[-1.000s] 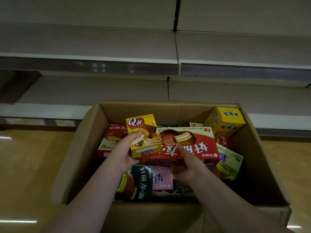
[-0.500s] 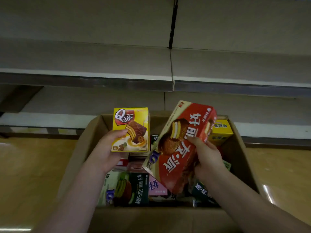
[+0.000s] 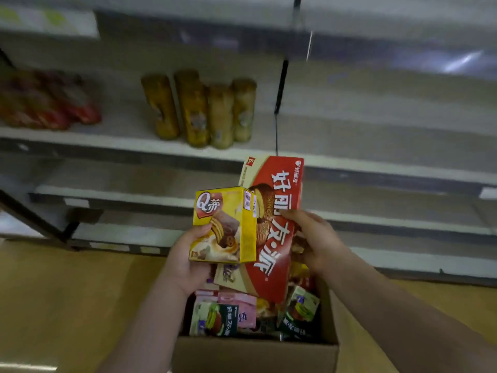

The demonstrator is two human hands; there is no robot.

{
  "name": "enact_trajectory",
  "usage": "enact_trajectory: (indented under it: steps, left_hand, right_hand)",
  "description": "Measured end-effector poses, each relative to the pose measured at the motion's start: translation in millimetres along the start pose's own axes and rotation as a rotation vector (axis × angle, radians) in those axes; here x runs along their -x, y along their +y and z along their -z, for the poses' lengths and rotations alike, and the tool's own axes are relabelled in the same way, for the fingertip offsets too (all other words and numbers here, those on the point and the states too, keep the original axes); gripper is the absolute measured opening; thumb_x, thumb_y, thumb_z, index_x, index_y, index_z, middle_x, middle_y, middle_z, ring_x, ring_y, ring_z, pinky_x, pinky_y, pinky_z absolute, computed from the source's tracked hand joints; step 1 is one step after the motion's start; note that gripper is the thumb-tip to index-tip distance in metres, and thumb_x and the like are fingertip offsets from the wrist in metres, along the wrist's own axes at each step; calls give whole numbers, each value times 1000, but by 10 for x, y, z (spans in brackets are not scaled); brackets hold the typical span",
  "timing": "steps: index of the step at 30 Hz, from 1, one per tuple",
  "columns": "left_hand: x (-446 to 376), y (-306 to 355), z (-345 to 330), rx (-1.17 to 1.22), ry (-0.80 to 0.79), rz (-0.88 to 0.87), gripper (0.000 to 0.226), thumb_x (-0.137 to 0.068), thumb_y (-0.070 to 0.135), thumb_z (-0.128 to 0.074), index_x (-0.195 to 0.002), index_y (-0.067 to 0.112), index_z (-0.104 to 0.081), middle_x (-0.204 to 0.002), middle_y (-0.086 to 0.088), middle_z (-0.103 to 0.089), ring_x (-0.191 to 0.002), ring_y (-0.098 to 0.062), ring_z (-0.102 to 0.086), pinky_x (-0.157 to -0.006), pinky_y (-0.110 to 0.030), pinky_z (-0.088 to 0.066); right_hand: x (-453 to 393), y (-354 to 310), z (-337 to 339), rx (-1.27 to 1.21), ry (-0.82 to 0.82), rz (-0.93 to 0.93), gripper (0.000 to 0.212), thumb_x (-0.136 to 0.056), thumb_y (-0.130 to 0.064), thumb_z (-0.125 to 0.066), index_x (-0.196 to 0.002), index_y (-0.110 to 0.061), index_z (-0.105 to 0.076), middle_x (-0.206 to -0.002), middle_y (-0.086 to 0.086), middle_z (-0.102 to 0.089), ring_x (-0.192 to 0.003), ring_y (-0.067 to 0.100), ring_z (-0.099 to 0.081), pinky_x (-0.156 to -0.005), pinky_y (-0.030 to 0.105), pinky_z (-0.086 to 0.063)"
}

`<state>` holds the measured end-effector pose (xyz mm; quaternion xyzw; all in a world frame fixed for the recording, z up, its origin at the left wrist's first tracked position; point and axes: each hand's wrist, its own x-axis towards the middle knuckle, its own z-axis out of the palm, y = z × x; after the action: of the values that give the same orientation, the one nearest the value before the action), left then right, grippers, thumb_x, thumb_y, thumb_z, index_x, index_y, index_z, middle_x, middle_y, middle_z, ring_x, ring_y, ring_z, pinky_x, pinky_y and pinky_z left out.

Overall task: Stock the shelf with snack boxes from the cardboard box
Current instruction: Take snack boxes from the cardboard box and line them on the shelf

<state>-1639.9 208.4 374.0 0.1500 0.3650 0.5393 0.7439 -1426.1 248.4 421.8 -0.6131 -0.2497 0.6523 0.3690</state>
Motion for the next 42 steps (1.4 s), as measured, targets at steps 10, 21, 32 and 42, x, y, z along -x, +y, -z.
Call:
enact_trajectory:
  steps: [10, 21, 32, 42]
  left_hand:
    - [1187, 1189, -1748, -42, -98, -294, 79, -35, 35, -92, -107, 13, -73, -114, -15, -69, -94, -30, -68, -82, -40, -52]
    - [2257, 1629, -3016, -30, -216, -644, 31, -78, 28, -60, -99, 11, -74, -101, -13, -73, -90, -29, -70, -83, -41, -54]
    - [2448, 1899, -3037, -82, -111, -679, 35, -79, 33, -61, -105, 12, -69, -102, -13, -73, -89, -29, -70, -86, -43, -52]
    - [2206, 2790, -2543, 76, -209, -623, 39, -77, 34, -65, -108, 12, -70, -112, -15, -70, -99, -34, -68, -96, -52, -48]
  right_hand:
    - [1586, -1853, -195, 32, -160, 190, 34, -79, -30, -73, -108, -14, -63, -76, 2, -72, -66, 20, -68, -54, 27, -49]
    - [2853, -2859, -201, 240, -309, 454, 35, -78, -33, -77, -99, -11, -60, -88, 7, -72, -79, 26, -70, -72, 42, -57]
    - [3116, -3021, -753, 388, -312, 565, 39, -75, -31, -80, -98, -11, -57, -84, 8, -70, -69, 24, -70, -60, 40, -57]
    - [2981, -3269, -1410, 514, -476, 635, 43, -85, -45, -66, -119, -19, -61, -104, 4, -72, -94, 24, -70, -82, 42, -55]
